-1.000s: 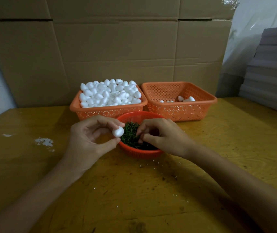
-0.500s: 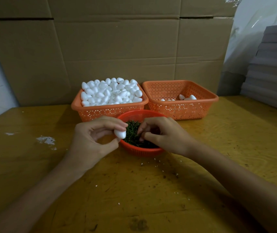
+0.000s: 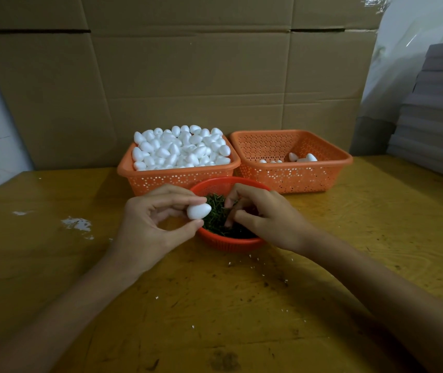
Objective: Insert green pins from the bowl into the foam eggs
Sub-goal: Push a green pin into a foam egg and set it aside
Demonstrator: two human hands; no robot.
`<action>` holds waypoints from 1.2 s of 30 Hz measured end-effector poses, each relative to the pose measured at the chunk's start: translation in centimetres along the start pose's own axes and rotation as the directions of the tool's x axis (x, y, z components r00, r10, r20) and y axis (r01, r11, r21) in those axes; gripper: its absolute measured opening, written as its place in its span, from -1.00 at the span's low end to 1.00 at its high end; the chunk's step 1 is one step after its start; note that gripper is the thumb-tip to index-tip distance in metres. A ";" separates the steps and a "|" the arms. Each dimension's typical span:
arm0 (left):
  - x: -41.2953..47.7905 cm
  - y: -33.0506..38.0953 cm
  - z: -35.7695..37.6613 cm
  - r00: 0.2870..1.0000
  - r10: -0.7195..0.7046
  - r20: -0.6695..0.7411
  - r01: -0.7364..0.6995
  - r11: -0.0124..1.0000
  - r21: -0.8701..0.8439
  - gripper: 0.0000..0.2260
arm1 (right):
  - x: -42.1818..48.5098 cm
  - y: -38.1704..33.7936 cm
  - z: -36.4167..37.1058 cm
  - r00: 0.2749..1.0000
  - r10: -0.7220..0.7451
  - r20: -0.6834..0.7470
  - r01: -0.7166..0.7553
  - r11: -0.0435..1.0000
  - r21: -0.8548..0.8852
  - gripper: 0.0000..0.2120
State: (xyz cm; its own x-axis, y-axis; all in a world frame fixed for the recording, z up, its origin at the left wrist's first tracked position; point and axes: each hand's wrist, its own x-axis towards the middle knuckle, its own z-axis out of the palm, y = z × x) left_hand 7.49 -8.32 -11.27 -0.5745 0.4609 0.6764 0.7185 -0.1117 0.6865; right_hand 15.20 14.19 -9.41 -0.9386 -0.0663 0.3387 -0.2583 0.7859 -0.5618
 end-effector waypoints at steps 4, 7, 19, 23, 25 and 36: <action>0.0 0.0 0.0 0.999 -0.027 -0.018 0.026 1.000 -0.016 -0.71 | -0.1 0.0 0.0 1.000 -0.007 0.001 0.007 1.000 -0.010 -0.88; 0.0 0.0 -0.1 0.998 -0.050 -0.034 0.049 0.998 -0.036 -0.71 | -0.1 0.0 0.0 1.000 -0.005 0.002 0.005 1.000 -0.003 -0.89; 0.2 -0.4 -0.4 0.995 -0.061 -0.073 0.052 0.991 -0.123 -0.72 | 0.0 0.5 0.2 1.000 -0.025 -0.009 0.026 0.999 0.033 -0.89; 0.2 -0.3 -0.2 0.994 -0.074 -0.078 0.062 0.987 -0.145 -0.73 | 0.1 0.8 0.3 0.998 -0.061 -0.028 0.063 0.996 0.062 -0.93; 0.2 -0.3 -0.1 0.992 -0.088 -0.086 0.073 0.984 -0.160 -0.70 | 0.2 0.8 0.3 0.996 -0.076 -0.048 0.080 0.993 0.086 -0.92; 0.1 0.0 0.0 0.985 -0.147 -0.093 0.127 0.973 -0.194 -0.68 | 0.1 0.7 0.6 0.983 -0.160 -0.092 0.171 0.977 0.127 -0.91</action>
State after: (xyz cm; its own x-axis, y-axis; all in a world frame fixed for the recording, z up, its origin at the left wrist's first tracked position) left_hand 7.42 -8.26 -11.17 -0.7079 0.3882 0.5901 0.5501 -0.2210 0.8053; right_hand 14.82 14.35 -10.28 -0.8602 -0.1346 0.4918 -0.4416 0.6788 -0.5867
